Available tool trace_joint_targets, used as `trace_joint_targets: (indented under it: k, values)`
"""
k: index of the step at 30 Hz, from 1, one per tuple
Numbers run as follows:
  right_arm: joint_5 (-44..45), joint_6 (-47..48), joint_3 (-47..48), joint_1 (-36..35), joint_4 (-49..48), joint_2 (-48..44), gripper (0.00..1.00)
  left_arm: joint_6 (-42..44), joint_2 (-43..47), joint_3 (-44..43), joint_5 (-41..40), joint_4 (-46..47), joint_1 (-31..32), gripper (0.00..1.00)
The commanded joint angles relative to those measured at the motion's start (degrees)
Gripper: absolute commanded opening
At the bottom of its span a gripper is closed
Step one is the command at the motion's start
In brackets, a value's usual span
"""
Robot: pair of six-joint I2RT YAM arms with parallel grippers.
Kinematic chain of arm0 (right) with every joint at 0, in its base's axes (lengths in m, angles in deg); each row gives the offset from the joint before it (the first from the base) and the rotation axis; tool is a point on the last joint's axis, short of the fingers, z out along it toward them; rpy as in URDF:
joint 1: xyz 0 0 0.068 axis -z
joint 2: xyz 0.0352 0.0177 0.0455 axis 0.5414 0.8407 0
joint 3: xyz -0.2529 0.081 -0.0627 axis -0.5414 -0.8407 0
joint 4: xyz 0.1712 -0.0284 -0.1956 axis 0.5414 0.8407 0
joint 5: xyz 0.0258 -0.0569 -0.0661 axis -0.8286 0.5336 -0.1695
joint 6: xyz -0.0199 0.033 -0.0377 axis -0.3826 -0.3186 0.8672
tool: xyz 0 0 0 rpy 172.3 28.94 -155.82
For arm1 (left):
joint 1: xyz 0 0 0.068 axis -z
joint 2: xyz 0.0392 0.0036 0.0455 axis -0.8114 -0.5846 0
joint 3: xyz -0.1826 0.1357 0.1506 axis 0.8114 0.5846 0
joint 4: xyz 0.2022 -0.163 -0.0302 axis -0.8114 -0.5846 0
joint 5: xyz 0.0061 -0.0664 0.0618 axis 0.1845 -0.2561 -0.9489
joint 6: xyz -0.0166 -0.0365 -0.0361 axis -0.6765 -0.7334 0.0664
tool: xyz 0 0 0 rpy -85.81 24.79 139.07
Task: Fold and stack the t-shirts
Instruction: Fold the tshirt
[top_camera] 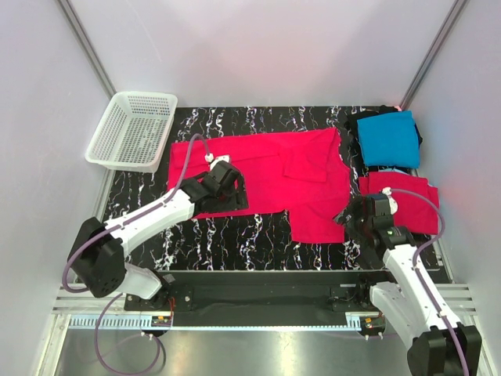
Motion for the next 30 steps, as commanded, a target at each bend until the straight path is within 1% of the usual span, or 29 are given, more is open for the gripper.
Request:
trace_joint_targets:
  k: [1,2,3,8,9,11,16,22,25,30]
  values:
    - [6.59,-0.6,0.62,-0.27,-4.7,1.24,0.84,0.04,3.07,0.84,-0.22,1.61,0.12,0.78]
    - [6.5,-0.52,1.84,-0.27,-4.52,3.78,0.84,-0.05,3.43,1.02,-0.22,1.7,0.12,0.78]
    - [6.42,-0.6,2.55,-0.27,-4.17,5.37,0.81,0.04,3.52,1.19,-0.39,1.62,0.12,0.78]
    - [7.29,-0.52,6.68,-0.27,-1.27,17.04,0.74,0.04,4.13,1.37,-0.66,1.53,0.12,0.78]
    - [7.73,-0.78,6.86,-0.27,-0.75,18.12,0.7,0.04,4.31,1.37,-0.83,1.61,0.04,0.78]
    - [7.56,-1.65,7.04,-0.36,0.66,20.05,0.69,0.13,4.31,1.37,-0.83,1.44,0.04,0.78]
    - [7.91,-4.82,4.67,-0.53,1.89,18.4,0.66,0.13,3.78,1.37,-0.75,1.53,0.04,0.78]
    - [8.17,-7.72,2.91,-0.45,4.62,12.51,0.65,0.13,3.17,1.28,-0.31,1.61,0.04,0.78]
    - [6.86,-8.86,2.2,-0.45,4.53,12.33,0.65,-0.05,3.43,1.46,-0.31,1.53,0.04,0.78]
    - [5.19,-9.74,1.68,-0.71,4.27,11.54,0.6,-0.31,4.31,1.81,-0.48,1.44,0.12,0.78]
